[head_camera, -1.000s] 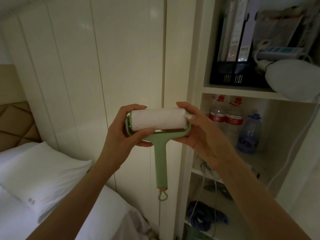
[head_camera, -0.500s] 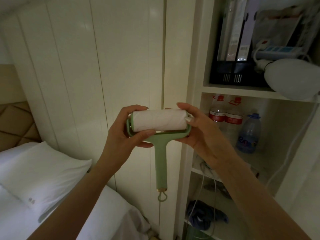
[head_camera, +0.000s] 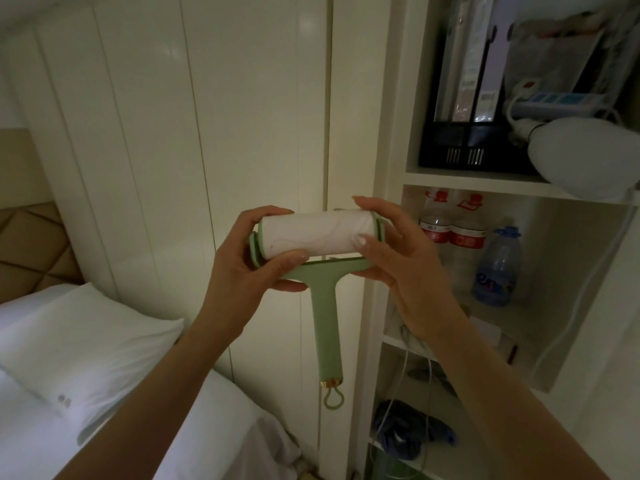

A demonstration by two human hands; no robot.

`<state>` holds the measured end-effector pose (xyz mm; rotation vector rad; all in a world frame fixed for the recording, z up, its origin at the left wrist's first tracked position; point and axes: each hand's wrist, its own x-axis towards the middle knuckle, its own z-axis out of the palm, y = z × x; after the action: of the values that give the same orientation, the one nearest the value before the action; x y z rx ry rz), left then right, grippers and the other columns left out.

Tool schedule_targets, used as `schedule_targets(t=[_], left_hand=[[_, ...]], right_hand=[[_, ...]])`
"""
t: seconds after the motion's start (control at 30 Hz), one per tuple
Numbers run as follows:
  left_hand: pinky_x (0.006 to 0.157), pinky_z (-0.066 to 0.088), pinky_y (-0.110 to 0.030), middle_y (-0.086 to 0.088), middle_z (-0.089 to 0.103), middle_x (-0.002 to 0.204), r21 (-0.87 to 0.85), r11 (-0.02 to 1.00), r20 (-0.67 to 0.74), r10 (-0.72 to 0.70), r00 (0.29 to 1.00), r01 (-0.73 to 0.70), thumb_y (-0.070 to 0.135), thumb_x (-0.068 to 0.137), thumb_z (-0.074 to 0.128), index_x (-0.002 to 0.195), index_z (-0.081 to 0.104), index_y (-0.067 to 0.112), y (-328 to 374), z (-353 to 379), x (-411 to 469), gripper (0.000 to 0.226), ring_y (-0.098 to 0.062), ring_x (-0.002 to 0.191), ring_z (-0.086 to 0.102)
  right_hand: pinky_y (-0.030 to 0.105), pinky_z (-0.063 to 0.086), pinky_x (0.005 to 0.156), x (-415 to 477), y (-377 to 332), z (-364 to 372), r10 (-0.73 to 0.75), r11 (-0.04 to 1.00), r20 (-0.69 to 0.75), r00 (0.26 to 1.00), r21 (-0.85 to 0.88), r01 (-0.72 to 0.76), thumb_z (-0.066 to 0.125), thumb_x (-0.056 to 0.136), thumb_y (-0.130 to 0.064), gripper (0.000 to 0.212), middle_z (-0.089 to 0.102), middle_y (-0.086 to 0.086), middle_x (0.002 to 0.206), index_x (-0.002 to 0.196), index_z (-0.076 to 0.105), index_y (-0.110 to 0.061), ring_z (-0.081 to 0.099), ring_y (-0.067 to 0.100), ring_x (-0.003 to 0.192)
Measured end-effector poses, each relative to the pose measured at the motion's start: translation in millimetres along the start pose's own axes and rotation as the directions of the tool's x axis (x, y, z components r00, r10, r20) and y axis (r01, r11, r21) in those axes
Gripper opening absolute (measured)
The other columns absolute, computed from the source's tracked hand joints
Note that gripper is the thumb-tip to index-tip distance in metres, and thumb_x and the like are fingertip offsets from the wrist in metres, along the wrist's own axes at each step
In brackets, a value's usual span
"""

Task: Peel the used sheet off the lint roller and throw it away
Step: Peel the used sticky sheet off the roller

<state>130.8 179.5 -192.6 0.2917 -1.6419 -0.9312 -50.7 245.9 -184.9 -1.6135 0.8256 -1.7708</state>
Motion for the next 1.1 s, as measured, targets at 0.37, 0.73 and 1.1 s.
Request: schedule_targets(t=[0.37, 0.73, 1.1], left_hand=[[0.052, 0.058, -0.025, 0.029, 0.062, 0.094, 0.024, 0.998, -0.011, 0.05, 0.999, -0.05, 0.03, 0.063, 0.067, 0.1, 0.053, 0.031, 5, 0, -2, 0.039, -0.006, 0.091, 0.066], [0.053, 0.058, -0.023, 0.029, 0.061, 0.095, 0.017, 0.998, -0.004, 0.058, 0.998, -0.058, 0.029, 0.063, 0.067, 0.101, 0.053, 0.029, 5, 1, -4, 0.041, -0.006, 0.094, 0.065], [0.054, 0.058, -0.024, 0.029, 0.061, 0.095, 0.023, 0.997, -0.007, 0.069, 0.998, -0.068, 0.028, 0.063, 0.067, 0.101, 0.053, 0.03, 4, 0, -4, 0.04, -0.006, 0.094, 0.065]], right_hand=[[0.006, 0.047, 0.077, -1, 13, 0, -0.51, 0.773, -0.054, 0.859, -0.466, 0.43, 0.065, 0.074, -0.01, 0.034, 0.052, -0.041, 0.107, 0.106, 0.053, -0.011, 0.055, -0.011, 0.101], [0.01, 0.047, 0.073, -3, 21, -1, -0.572, 0.738, -0.116, 0.812, -0.505, 0.448, 0.066, 0.073, -0.012, 0.018, 0.054, -0.038, 0.094, 0.089, 0.056, -0.014, 0.053, -0.012, 0.082], [0.003, 0.043, 0.075, -2, 19, 1, -0.57, 0.733, -0.109, 0.814, -0.515, 0.444, 0.065, 0.074, -0.012, 0.022, 0.054, -0.041, 0.097, 0.093, 0.055, -0.012, 0.054, -0.017, 0.087]])
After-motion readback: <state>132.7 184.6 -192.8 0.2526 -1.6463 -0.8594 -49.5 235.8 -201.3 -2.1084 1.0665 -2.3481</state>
